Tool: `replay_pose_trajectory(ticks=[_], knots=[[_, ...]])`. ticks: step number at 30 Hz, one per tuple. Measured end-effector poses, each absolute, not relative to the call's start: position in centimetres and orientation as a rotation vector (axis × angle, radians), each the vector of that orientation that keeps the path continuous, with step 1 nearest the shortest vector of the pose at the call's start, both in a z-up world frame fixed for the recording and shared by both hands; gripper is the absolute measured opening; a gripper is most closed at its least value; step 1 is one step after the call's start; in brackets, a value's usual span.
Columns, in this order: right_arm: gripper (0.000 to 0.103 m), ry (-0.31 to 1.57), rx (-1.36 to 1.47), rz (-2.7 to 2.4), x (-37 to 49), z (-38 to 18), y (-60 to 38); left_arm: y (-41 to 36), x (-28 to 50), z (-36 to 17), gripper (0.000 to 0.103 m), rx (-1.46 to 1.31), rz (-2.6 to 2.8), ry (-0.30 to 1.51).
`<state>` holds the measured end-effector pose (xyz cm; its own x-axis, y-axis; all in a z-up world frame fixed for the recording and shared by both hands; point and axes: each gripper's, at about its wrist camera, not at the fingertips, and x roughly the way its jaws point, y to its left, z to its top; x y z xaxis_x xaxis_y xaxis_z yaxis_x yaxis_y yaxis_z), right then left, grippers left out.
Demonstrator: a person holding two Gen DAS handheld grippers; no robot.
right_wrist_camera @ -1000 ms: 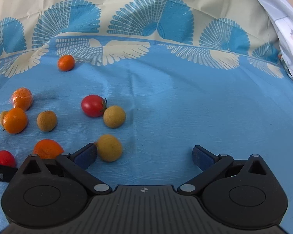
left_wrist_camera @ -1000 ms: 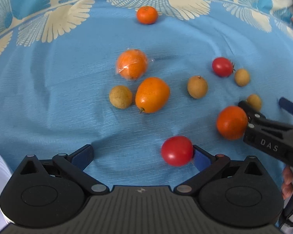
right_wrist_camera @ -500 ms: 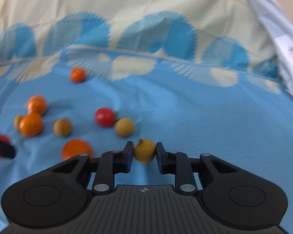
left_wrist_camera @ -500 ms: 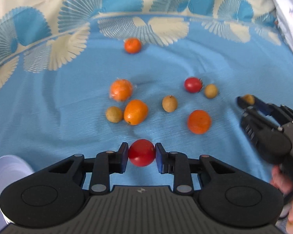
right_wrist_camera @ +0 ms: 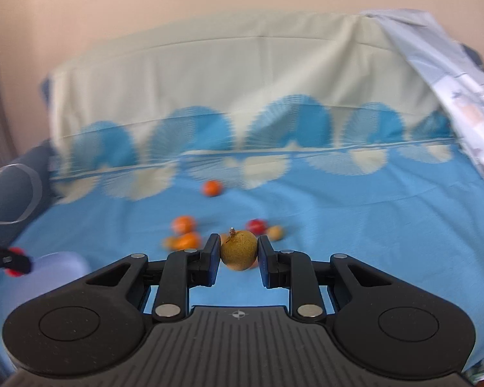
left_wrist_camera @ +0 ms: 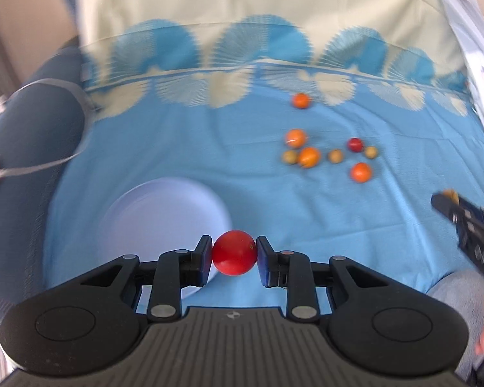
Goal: Organize fruits
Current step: 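Carry both fruits over the blue plate and open both tools to drop them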
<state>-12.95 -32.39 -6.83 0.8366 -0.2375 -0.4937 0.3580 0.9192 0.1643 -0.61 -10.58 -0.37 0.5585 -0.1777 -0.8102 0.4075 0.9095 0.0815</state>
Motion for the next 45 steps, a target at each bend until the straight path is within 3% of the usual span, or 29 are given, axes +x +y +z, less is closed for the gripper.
replay_pose_trajectory(ticks=[6, 14, 45], knots=[[0.026, 0.535, 0.280, -0.033, -14.9, -3.0, -22.4, -2.6, -4.6, 1.2, 0.032, 0.217, -0.241, 0.886], [0.026, 0.512, 0.080, 0.154, -17.9, 0.5, -12.5, 4.2, -9.0, 2.5, 0.032, 0.074, -0.192, 0.838], [0.026, 0.534, -0.013, 0.132, -19.3, 1.5, -9.6, 7.4, -9.7, 3.6, 0.032, -0.038, -0.212, 0.802]])
